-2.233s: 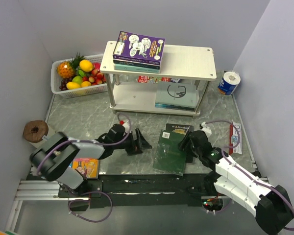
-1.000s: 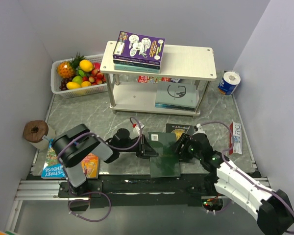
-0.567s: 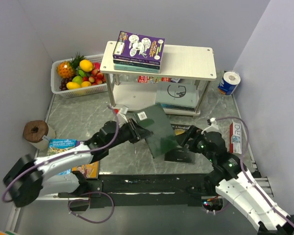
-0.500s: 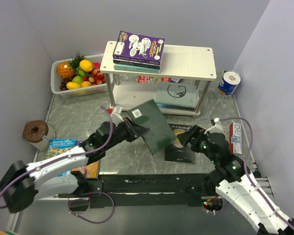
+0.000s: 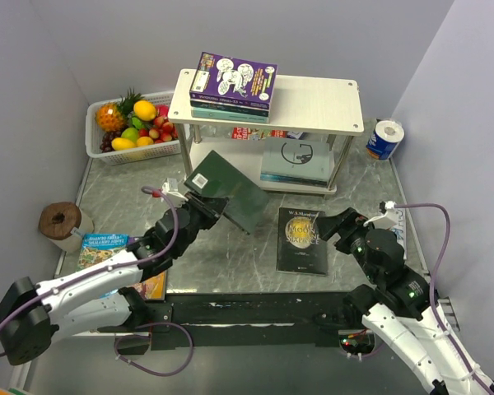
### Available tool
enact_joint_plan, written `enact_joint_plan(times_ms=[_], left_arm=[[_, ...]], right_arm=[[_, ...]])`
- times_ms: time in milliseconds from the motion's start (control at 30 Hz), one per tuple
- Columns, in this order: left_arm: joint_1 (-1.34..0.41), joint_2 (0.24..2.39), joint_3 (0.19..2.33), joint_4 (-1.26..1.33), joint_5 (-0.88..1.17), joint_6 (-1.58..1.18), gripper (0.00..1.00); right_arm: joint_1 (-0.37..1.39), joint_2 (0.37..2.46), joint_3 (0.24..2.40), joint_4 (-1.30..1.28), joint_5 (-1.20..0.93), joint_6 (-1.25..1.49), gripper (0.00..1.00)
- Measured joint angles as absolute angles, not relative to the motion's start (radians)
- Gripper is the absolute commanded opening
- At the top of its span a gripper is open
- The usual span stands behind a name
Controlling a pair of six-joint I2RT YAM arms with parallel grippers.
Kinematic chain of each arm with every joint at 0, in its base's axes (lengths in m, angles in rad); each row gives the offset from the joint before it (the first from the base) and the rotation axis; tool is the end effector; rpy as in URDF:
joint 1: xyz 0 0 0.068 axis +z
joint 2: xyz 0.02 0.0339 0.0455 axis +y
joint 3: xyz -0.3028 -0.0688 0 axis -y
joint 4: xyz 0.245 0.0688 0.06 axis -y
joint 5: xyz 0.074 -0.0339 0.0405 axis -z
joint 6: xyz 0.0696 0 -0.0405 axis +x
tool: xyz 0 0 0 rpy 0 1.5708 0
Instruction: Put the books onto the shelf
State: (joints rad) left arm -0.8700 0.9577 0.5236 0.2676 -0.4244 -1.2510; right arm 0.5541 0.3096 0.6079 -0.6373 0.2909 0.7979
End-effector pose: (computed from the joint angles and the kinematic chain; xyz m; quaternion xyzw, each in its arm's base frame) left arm 0.1694 -0.1564 0.2898 -0.2749 0.7071 -0.4724 0.4487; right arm 0.0792 0.0255 0.2883 0.1813 0.7915 0.2653 0.5199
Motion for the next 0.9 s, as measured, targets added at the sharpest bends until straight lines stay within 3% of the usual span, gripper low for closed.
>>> enact_joint_plan(times_ms=[267,500,733,900], left_arm=[[-0.87,1.108,0.479,0.728,-0.445,-1.171,0.01],[-0.864,1.375,0.468,1.091,-0.461,-1.135,0.01],[-0.86,1.69,0.539,1.154,-0.461,-1.111,0.01],[-0.854,1.755,0.612,1.165,-0.452,-1.103,0.01]], right_arm=[[0.554,0.305,0.594,-0.625,0.305,0.8,0.92],[0.554,0.249,0.556,-0.615,0.337,0.803,0.92],[0.554,0.236,0.553,-0.575,0.355,0.798,0.92],[0.554,0.242,0.553,-0.554,0.354,0.788,0.92]])
